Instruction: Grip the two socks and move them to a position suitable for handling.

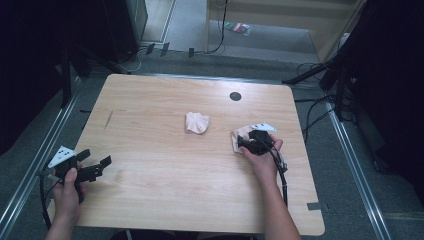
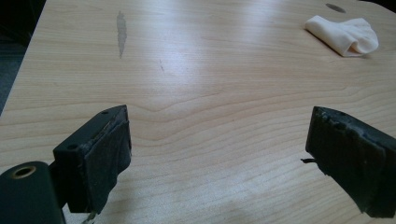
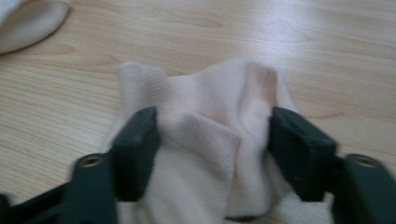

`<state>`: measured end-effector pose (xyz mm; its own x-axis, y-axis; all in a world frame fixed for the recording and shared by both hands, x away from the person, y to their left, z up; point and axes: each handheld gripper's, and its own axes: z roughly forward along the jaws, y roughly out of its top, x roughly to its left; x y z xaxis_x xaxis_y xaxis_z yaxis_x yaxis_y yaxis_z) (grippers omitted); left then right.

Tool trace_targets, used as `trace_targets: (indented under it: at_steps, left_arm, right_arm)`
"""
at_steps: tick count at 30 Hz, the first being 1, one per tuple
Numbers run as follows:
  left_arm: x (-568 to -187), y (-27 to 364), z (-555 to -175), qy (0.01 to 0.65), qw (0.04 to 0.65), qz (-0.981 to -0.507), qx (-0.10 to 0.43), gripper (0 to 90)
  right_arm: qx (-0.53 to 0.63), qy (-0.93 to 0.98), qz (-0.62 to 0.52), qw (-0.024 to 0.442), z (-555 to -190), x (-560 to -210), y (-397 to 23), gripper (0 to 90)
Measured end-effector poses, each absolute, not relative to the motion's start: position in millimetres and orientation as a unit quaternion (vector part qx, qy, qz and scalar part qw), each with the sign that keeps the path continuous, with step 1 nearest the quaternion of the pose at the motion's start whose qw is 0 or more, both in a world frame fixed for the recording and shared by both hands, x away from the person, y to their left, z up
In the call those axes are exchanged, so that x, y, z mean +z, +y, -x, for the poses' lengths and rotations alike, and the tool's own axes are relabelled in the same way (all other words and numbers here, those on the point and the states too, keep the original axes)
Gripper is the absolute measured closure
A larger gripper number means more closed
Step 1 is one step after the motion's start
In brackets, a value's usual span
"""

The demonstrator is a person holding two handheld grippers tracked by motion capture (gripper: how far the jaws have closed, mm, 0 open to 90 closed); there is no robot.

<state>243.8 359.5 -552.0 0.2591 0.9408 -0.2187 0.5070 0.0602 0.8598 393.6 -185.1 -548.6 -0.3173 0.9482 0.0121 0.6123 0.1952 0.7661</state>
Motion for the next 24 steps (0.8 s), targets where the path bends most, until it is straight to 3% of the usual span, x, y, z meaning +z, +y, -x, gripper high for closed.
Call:
trace_targets:
  at_steps: [1,3,5,11,24]
  left_arm:
    - [-552.1,359.6,-243.7,0.562,0.465,-0.643,0.234,7.3]
    - [-552.2,359.8,-243.4,0.562,0.467,-0.641,0.234,7.3]
    - [-552.2,360.1,-243.4,0.563,0.468,-0.64,0.233,7.3]
    - [-552.3,360.8,-244.0,0.563,0.469,-0.641,0.229,7.3]
    - [-552.1,359.1,-243.8,0.565,0.468,-0.639,0.233,7.7]
  right_arm:
    - [0.35,0.735,-0.528,0.244,-392.3,-548.4,-183.8,46.9]
    - [0.359,0.737,-0.52,0.24,-389.0,-547.9,-181.5,74.4]
    - [0.362,0.736,-0.522,0.235,-387.8,-547.1,-178.9,82.6]
    - [0.369,0.736,-0.524,0.216,-382.0,-536.0,-179.3,83.5]
    - [0.454,0.706,-0.505,0.202,-320.2,-478.7,-167.8,83.1]
